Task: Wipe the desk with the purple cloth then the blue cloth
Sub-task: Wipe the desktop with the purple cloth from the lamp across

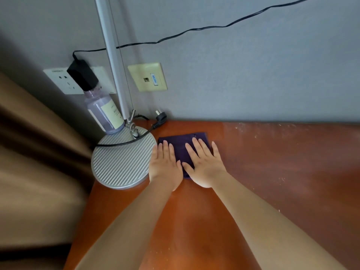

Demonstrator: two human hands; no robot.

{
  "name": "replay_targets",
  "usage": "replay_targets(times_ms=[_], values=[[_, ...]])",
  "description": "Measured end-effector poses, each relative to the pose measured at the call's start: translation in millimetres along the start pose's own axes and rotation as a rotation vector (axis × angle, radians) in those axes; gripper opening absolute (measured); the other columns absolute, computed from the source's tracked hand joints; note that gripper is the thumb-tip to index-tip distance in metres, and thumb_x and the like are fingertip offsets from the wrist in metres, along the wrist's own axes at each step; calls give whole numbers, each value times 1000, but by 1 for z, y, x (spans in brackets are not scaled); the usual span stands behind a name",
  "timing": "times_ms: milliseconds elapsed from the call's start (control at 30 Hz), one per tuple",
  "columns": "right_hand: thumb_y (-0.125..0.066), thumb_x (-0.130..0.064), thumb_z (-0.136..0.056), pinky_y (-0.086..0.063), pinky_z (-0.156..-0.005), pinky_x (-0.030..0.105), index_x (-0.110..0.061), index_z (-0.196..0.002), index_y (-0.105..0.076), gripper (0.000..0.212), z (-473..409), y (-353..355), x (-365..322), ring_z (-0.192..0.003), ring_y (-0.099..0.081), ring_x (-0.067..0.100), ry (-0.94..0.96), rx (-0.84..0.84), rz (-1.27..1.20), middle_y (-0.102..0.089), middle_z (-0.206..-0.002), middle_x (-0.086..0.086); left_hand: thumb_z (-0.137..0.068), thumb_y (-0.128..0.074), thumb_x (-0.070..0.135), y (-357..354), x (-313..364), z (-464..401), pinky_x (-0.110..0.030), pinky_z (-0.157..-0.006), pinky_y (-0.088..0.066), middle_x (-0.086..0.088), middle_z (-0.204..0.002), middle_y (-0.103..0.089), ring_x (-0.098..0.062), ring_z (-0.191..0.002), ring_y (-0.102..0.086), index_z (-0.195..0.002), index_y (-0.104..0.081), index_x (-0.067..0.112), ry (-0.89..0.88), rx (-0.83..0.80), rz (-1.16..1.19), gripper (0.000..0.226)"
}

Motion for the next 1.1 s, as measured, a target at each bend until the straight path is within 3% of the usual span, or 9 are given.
replay_targets(times_ms=[367, 900, 1100], values=[[-13, -57, -99, 16, -116, 47, -28, -153, 8, 65, -58, 22, 12, -146, 18, 14, -10, 34, 3, 17, -160, -1, -102, -2, 35, 18, -12, -59, -41, -120, 5, -21, -159, 7, -31, -148, 4, -149, 11, -1, 34, -9, -41, 61], [-7, -55, -99, 21, -113, 49, -25, -152, 14, 65, 92, -31, -2, -145, 22, 16, -57, -20, -16, 24, -158, 1, -102, 0, 36, -22, 34, 83, -43, -120, 8, -14, -158, 18, -26, -146, 16, -148, 18, 3, -43, 15, 75, 59], [-9, -59, -98, 21, -114, 48, -27, -152, 12, 66, 100, -30, 16, -145, 21, 13, -15, -4, 1, 22, -159, -2, -101, 0, 36, -24, 51, 89, -43, -120, 8, -13, -158, 20, -26, -146, 19, -147, 19, 3, -22, 30, 174, 60]])
Point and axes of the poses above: each hand's wrist, its own z-axis away from the middle knuckle, its own y-axis out of the back of the hand, x = y × z, the point moved 7 cm from there along -z, towards the middle knuckle
